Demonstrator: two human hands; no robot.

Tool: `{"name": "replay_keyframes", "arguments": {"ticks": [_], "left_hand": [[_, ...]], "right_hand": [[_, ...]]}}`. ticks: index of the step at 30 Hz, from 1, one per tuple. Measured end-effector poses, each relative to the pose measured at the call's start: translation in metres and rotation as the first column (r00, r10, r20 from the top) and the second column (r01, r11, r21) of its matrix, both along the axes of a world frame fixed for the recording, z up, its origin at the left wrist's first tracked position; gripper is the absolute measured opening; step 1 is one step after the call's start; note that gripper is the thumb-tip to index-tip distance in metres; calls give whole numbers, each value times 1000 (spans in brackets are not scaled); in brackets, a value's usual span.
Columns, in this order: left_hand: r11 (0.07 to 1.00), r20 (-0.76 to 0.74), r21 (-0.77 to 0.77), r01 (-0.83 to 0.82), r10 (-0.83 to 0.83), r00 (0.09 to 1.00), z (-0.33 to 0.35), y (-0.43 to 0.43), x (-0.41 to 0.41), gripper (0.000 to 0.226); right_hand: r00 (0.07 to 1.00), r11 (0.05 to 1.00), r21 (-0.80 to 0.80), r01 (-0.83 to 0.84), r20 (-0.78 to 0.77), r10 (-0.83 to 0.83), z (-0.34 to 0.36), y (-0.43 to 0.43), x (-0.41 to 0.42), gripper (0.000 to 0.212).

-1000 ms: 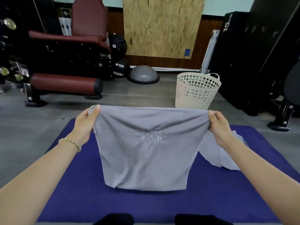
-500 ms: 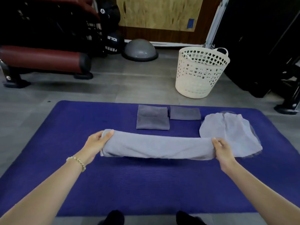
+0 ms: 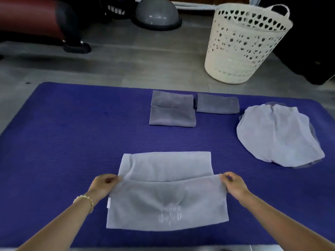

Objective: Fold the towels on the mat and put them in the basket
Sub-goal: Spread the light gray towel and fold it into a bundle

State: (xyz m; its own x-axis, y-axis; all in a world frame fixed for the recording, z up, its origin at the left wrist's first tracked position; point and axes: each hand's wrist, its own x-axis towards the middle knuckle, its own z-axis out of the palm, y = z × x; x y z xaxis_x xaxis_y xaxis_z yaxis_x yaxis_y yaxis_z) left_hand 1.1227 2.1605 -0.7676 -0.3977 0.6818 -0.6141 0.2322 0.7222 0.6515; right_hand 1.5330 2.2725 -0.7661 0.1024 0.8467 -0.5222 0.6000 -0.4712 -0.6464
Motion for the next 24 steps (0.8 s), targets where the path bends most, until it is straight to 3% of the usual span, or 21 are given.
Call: {"name": "replay_keyframes", "arguments": {"ticks": [3,8,11,14,16,20,24], "left_hand": [[1000,-51,21,-6,7,999,-15,25,-7,14],[999,-137,38,-26,31,990,-40,68,-13,43],[999,-101,-9,49,-50,994,-58,83,-17,62],[998,-161,-1,70,-69,985,-73,94,-15,35],[1000,-160,25,1,3,987,-80,99,-13,23],[975,24,50,-214,213,977,-83,101,-11,21],[858,179,57,-510,494,851,-81,104,-24,34]], "right_hand": [[996,997,-73,-40,77,46,-27,22,-2,18],[995,992,-113,-58,77,67,-55,58,-18,15],[998,998,-34,59,2,-59,-65,73,-31,46],[995,995,19,94,-35,-93,-71,85,-37,40],[994,993,43,107,-24,-106,-74,89,-37,34],[980,985,20,170,-104,-167,-77,97,-38,28],[932,946,8,323,-178,-316,-79,111,-30,18]]}}
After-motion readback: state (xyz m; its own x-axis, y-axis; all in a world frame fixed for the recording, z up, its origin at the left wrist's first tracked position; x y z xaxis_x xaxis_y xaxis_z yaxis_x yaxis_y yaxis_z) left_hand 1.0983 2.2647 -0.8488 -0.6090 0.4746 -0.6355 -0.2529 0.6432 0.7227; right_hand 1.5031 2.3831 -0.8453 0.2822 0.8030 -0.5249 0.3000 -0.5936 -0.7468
